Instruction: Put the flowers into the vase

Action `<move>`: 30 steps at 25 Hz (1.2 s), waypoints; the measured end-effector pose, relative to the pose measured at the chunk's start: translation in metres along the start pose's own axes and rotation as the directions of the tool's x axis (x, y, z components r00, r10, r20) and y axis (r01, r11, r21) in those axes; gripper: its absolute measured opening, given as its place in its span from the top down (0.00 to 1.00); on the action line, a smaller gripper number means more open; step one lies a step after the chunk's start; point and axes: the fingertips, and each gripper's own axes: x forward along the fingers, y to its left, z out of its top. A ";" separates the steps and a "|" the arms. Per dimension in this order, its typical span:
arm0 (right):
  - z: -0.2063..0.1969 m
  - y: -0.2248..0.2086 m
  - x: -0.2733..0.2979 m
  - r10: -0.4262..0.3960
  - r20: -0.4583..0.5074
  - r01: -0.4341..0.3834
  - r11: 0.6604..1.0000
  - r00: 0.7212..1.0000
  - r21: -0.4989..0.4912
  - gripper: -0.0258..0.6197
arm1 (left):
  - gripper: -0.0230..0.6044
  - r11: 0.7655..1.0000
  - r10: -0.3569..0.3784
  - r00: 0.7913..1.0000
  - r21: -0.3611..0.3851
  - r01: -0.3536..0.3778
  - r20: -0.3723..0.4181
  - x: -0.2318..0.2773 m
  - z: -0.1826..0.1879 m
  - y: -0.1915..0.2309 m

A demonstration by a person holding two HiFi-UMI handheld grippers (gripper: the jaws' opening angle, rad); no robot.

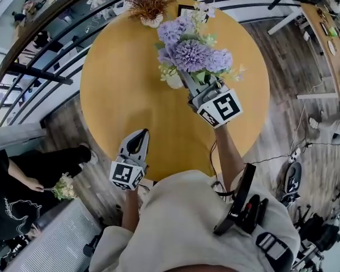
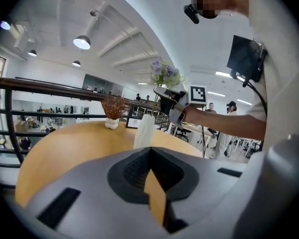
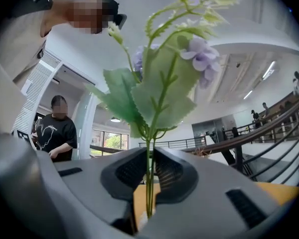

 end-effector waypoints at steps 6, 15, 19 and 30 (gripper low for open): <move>-0.048 -0.001 -0.008 -0.041 -0.094 0.044 0.998 0.995 0.035 0.89 | 0.95 1.000 0.014 1.000 -0.025 -0.015 -0.018 -0.007 -0.009 0.005; -0.104 -0.002 -0.014 -0.114 -0.307 0.101 0.993 0.945 -0.059 0.47 | 0.95 1.000 0.004 1.000 -0.016 -0.004 -0.010 0.000 -0.001 0.002; -0.119 -0.004 -0.022 -0.150 -0.331 0.138 0.989 0.932 -0.057 0.42 | 0.95 1.000 0.004 1.000 -0.017 -0.004 -0.005 -0.002 -0.004 -0.001; -0.130 -0.009 -0.093 -0.202 -0.395 0.249 0.966 0.896 0.073 0.46 | 0.95 1.000 -0.010 1.000 0.012 0.010 0.025 0.007 0.013 -0.014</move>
